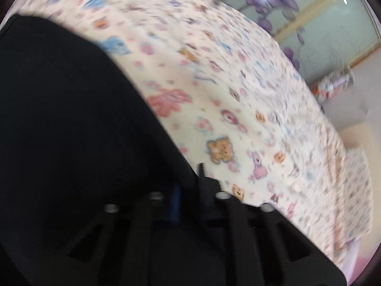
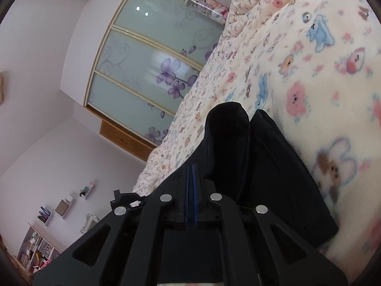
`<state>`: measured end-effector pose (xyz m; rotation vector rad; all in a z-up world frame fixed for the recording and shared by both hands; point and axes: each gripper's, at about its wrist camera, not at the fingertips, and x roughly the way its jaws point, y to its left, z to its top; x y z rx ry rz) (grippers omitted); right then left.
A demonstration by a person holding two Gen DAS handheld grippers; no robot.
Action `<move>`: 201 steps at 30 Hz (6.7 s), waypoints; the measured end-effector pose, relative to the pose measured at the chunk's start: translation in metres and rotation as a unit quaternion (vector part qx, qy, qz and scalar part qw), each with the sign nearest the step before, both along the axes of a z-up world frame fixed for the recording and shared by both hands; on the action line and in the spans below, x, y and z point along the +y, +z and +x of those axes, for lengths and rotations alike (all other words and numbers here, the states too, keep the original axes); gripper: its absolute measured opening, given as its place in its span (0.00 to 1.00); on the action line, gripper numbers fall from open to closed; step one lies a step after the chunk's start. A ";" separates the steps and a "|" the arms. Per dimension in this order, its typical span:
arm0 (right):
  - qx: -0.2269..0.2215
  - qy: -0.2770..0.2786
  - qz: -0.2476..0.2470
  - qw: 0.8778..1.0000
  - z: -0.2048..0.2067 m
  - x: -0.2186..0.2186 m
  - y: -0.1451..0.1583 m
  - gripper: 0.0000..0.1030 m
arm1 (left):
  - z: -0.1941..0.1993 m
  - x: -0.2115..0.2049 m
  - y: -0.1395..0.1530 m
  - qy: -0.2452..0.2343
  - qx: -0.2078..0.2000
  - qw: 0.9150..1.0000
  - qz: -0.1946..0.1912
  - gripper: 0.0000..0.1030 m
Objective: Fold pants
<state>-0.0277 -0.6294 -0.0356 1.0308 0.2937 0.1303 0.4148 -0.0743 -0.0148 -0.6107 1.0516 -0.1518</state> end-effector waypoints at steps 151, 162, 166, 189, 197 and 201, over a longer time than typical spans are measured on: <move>0.229 -0.128 -0.038 0.964 -0.027 -0.005 0.005 0.05 | -0.337 0.304 -0.003 0.158 -0.218 0.963 -0.005 0.70; 0.180 -0.180 -0.020 0.967 -0.070 0.007 0.042 0.58 | -0.339 0.302 -0.002 0.151 -0.222 0.963 -0.010 0.75; 0.227 -0.174 0.019 0.958 -0.064 0.002 0.021 0.57 | -0.339 0.302 -0.002 0.151 -0.222 0.963 -0.010 0.75; 0.101 -0.168 0.043 0.980 -0.073 -0.004 0.019 0.14 | -0.339 0.301 -0.001 0.149 -0.225 0.963 -0.020 0.77; 0.064 -0.156 -0.074 0.983 -0.058 0.028 0.065 0.13 | -0.343 0.304 0.001 0.148 -0.239 0.959 -0.037 0.80; 0.073 -0.152 -0.081 0.982 -0.046 0.027 0.066 0.13 | -0.363 0.312 0.011 0.171 -0.278 0.943 -0.069 0.85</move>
